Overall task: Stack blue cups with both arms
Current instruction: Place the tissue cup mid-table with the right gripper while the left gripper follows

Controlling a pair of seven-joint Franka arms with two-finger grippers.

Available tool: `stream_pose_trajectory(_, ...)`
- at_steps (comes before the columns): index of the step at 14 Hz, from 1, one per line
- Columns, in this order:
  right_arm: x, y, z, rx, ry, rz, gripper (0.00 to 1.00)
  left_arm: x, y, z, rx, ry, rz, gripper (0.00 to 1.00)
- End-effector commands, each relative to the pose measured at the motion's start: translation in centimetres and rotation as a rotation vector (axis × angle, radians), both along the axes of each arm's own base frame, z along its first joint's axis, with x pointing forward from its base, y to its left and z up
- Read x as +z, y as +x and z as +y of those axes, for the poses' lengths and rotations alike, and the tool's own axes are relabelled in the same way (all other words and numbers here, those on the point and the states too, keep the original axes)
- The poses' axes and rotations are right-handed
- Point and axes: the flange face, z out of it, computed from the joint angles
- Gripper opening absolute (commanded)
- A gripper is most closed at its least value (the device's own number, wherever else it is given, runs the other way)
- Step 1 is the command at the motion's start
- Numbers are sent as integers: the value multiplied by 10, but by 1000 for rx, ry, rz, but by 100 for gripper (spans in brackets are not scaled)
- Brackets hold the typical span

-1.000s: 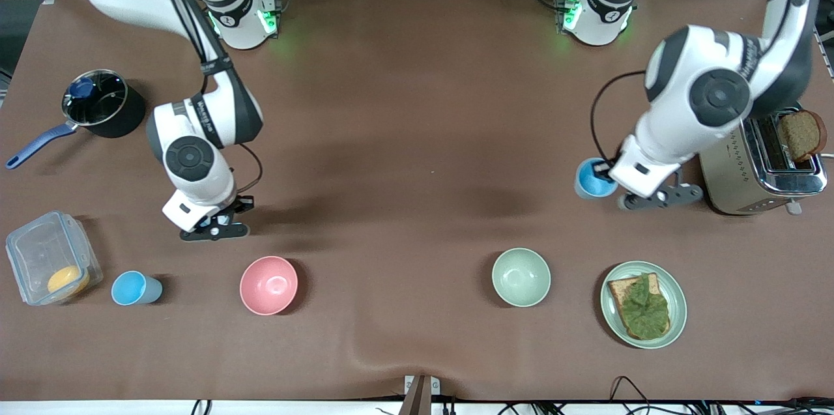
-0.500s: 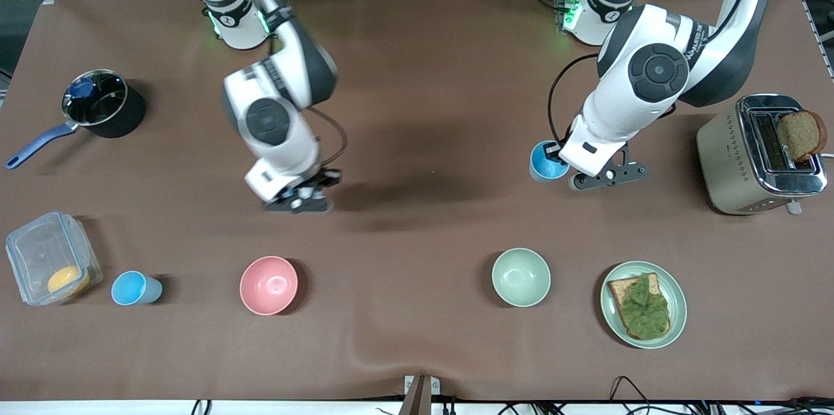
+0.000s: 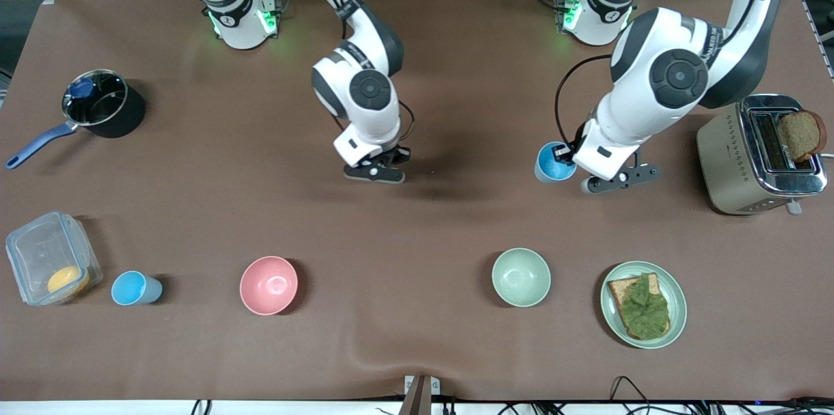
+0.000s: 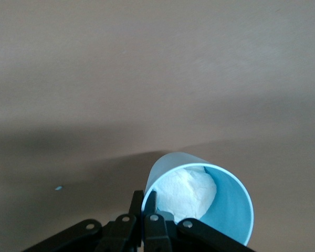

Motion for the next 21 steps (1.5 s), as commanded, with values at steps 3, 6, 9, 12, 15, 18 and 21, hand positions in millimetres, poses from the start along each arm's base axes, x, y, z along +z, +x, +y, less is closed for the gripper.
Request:
stream_pose_trajectory(3,-10,-17,53,-30,28,-17,0,1,-9,4,-9,-14,5,0)
stream_pose_trajectory(6,-18,-29,74,-41,34,-24,0,2,-11,0,-14,-16,3,0)
stream_pose_trajectory(9,-13,-26,76,-49,60,-46,99,4,-12,-5,-21,-23,2,0)
stream_pose_trajectory(12,13,-23,82,-29,81,-65,100,5,-13,-5,-21,-22,1,0)
stream_pose_trajectory(15,68,2,53,-49,61,-66,100,4,-17,-20,-20,-39,6,0)
stream_pose_trajectory(18,128,28,12,12,17,-9,100,-1,-26,-59,6,-75,-3,0)
stream_pose_trajectory(21,179,63,-51,31,7,12,100,-17,-37,-127,43,-95,-1,0)
